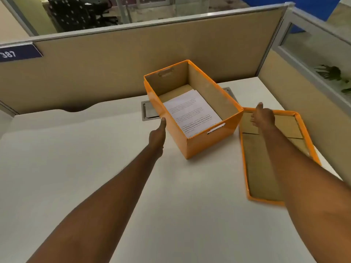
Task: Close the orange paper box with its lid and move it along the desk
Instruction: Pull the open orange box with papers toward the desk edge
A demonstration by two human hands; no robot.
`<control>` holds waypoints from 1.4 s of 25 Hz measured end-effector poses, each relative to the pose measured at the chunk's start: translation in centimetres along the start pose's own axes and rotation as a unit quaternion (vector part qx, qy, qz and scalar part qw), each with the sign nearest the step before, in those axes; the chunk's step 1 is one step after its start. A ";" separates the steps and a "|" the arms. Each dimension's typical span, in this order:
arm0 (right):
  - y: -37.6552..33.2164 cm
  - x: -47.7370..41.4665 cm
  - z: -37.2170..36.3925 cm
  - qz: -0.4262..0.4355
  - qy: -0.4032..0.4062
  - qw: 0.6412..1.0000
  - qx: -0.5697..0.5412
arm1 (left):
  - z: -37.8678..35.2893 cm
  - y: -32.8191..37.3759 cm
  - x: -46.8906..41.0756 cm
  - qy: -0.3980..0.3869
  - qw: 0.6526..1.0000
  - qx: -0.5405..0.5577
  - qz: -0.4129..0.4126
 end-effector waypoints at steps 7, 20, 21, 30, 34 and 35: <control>-6.7 -3.0 -2.2 0.107 -0.217 0.970 0.018 | -4.5 2.4 -3.3 0.017 0.999 0.038 -0.012; -7.5 -4.2 -6.8 0.151 -0.312 0.931 0.117 | -5.8 1.4 -6.3 0.083 0.996 0.027 -0.020; -7.6 -3.7 -6.6 0.156 -0.303 0.933 0.114 | -5.5 1.4 -6.2 0.083 0.996 0.025 -0.019; -5.7 6.8 -4.5 0.169 -0.235 0.952 0.102 | 1.0 1.2 0.4 0.066 0.996 0.035 -0.052; -3.6 13.6 -3.5 0.168 -0.221 0.958 0.072 | 5.2 -0.5 5.2 0.043 0.996 0.029 -0.066; -2.8 15.6 -3.3 0.170 -0.215 0.959 0.067 | 6.5 -1.1 6.3 0.042 0.996 0.029 -0.068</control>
Point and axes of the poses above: each hand's wrist, its own x-axis away from the middle knuckle, its own z-axis out of the back of the hand, y = z × x, the point moved 4 cm from there along -x, towards the middle knuckle, and after that the axes turned 7 degrees about x, right-handed, at the moved point
